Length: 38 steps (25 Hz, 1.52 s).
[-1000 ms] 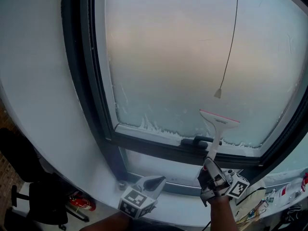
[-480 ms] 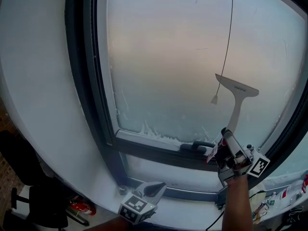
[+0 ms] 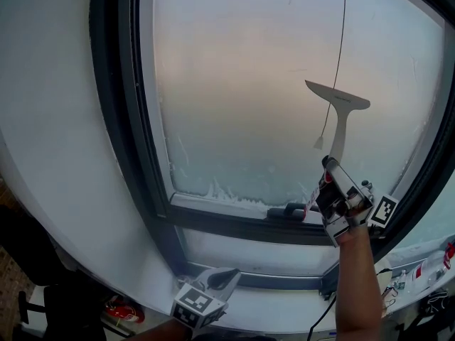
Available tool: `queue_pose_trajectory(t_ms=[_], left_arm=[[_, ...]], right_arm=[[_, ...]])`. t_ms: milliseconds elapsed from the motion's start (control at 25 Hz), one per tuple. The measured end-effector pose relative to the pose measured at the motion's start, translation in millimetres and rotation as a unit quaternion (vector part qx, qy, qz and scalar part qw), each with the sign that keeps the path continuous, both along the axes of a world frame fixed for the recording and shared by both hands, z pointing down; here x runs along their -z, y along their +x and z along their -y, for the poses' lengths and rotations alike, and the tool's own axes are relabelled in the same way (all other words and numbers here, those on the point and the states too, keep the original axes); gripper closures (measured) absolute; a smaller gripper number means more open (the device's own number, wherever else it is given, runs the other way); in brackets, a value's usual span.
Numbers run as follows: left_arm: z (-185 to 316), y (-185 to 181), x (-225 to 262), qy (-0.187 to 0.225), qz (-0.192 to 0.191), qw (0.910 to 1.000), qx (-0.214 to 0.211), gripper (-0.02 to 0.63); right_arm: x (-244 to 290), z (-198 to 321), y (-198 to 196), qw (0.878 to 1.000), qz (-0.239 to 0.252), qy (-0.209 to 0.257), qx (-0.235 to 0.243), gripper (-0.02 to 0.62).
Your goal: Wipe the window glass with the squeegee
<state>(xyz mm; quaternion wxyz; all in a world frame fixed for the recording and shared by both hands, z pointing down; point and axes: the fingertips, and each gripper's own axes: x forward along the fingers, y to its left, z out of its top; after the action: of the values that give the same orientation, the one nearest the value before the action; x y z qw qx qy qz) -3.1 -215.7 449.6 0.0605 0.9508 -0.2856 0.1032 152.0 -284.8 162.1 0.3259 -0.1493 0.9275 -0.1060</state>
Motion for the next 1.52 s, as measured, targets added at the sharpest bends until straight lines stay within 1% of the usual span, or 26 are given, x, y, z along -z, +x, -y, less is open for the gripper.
queue_pose_trajectory(t_ms=[160, 280, 440, 640, 880, 1000, 1200, 1520], left_arm=[[-1.5, -5.0, -4.7, 0.003, 0.008, 0.9999, -0.006, 0.605], [-5.7, -4.1, -5.0, 0.003, 0.013, 0.9999, -0.007, 0.605], [-8.6, 7.7, -1.7, 0.007, 0.011, 0.9999, -0.005, 0.605], [-7.3, 30.0, -1.9, -0.006, 0.000, 0.9999, 0.010, 0.605], [-0.6, 52.9, -3.1, -0.008, -0.013, 0.9992, 0.037, 0.605], [-0.8, 60.3, -0.3, -0.004, -0.016, 0.9987, 0.047, 0.605], [-5.9, 71.9, -1.9, -0.007, -0.017, 0.9985, 0.052, 0.605], [-10.0, 74.2, -4.6, -0.008, -0.014, 0.9983, 0.056, 0.605]], right_arm=[[6.3, 6.2, -4.7, 1.000, 0.000, 0.003, -0.007, 0.505], [17.4, 4.7, -6.1, 1.000, -0.003, 0.014, -0.005, 0.503], [28.3, 3.4, -4.1, 1.000, -0.010, 0.022, 0.005, 0.503], [30.8, 4.1, 3.8, 0.999, -0.020, 0.024, 0.012, 0.503], [22.1, 7.4, 10.1, 0.999, -0.044, 0.013, 0.021, 0.503], [18.0, 5.1, 9.4, 0.998, -0.047, 0.014, 0.028, 0.505], [13.5, 8.2, 13.2, 0.998, -0.046, 0.009, 0.031, 0.505], [6.2, 6.6, 19.9, 0.999, -0.039, 0.003, 0.029, 0.505]])
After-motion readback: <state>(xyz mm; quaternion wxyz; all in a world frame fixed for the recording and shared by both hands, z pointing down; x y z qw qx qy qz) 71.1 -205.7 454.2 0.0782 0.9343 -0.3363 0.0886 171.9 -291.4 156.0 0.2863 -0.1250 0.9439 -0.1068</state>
